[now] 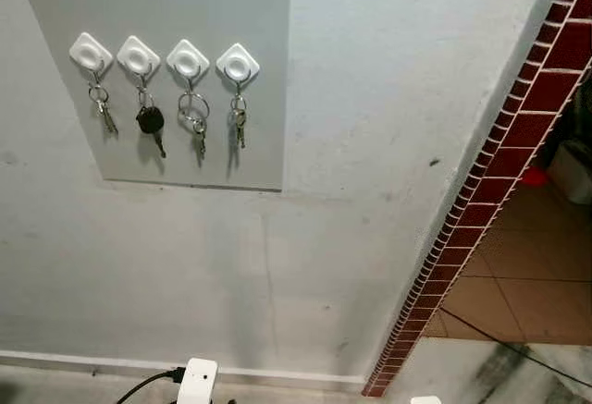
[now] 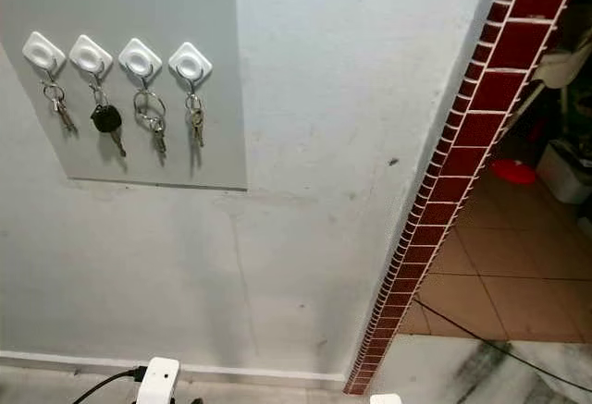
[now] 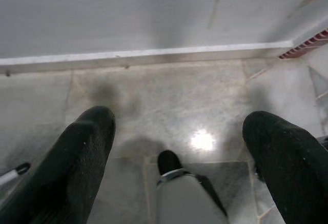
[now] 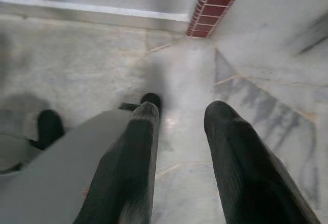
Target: Hang keys on a hook
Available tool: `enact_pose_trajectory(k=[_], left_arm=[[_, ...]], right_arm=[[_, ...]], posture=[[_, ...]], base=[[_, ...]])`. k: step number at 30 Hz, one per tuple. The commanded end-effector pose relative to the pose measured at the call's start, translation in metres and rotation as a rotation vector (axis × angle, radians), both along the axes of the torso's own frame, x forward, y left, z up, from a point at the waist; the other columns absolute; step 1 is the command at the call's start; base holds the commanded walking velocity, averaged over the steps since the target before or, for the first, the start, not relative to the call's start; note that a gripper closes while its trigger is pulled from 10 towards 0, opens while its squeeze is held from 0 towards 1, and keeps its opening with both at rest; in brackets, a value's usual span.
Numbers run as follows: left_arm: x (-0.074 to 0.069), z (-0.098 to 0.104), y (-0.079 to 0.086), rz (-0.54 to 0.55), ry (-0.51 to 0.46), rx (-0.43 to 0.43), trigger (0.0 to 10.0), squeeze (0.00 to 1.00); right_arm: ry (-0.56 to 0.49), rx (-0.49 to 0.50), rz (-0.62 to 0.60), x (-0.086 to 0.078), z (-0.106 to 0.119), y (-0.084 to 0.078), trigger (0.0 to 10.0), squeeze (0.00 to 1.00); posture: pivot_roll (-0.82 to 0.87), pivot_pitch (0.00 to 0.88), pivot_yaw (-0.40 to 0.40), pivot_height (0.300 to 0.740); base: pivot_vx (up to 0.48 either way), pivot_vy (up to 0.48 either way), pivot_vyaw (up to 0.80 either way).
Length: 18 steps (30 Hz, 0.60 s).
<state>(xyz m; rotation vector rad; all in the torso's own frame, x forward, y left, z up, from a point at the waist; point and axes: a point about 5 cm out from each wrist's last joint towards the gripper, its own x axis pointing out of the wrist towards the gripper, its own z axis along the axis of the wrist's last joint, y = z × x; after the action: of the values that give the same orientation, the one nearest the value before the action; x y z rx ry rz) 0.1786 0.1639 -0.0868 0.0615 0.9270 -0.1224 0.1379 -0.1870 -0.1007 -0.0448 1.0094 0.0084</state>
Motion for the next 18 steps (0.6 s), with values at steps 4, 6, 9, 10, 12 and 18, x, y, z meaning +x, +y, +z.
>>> enact_pose_trajectory(k=[4, 6, 9, 10, 12, 18], left_arm=[[0.004, 0.002, 0.002, -0.038, -0.005, 0.012, 10.0, 0.0], [0.005, 0.002, 0.001, -0.037, -0.007, 0.01, 10.0, 0.0], [0.007, 0.003, -0.001, -0.032, -0.012, 0.003, 10.0, 0.0], [0.007, 0.003, -0.001, -0.03, -0.012, 0.0, 10.0, 0.0], [0.006, 0.003, -0.002, 0.019, -0.006, -0.016, 10.0, 0.0], [0.012, 0.006, -0.004, 0.022, -0.051, -0.023, 10.0, 0.0]], right_arm=[[-0.012, 0.004, -0.04, 0.001, 0.001, -0.003, 10.0, 0.0], [-0.011, 0.003, -0.041, 0.001, 0.001, -0.003, 10.0, 0.0], [-0.009, 0.0, -0.033, 0.002, 0.001, -0.003, 10.0, 0.0], [-0.01, 0.001, -0.032, 0.002, 0.001, -0.003, 10.0, 0.0], [-0.01, -0.004, -0.022, 0.003, 0.001, -0.004, 10.0, 0.0], [-0.017, -0.018, 0.006, 0.004, 0.002, -0.004, 10.0, 0.0]], posture=[[-0.02, 0.0, 0.024, 0.74], [-0.02, 0.0, 0.021, 0.74], [-0.02, 0.0, 0.015, 0.74], [-0.02, 0.0, 0.015, 0.74], [-0.02, 0.0, 0.008, 0.74], [-0.02, 0.0, 0.001, 0.74]], base=[[0.0, 0.0, 0.0], [0.0, 0.0, 0.0], [0.0, 0.0, 0.0], [0.0, 0.0, 0.0], [0.0, 0.0, 0.0], [0.0, 0.0, 0.0]])
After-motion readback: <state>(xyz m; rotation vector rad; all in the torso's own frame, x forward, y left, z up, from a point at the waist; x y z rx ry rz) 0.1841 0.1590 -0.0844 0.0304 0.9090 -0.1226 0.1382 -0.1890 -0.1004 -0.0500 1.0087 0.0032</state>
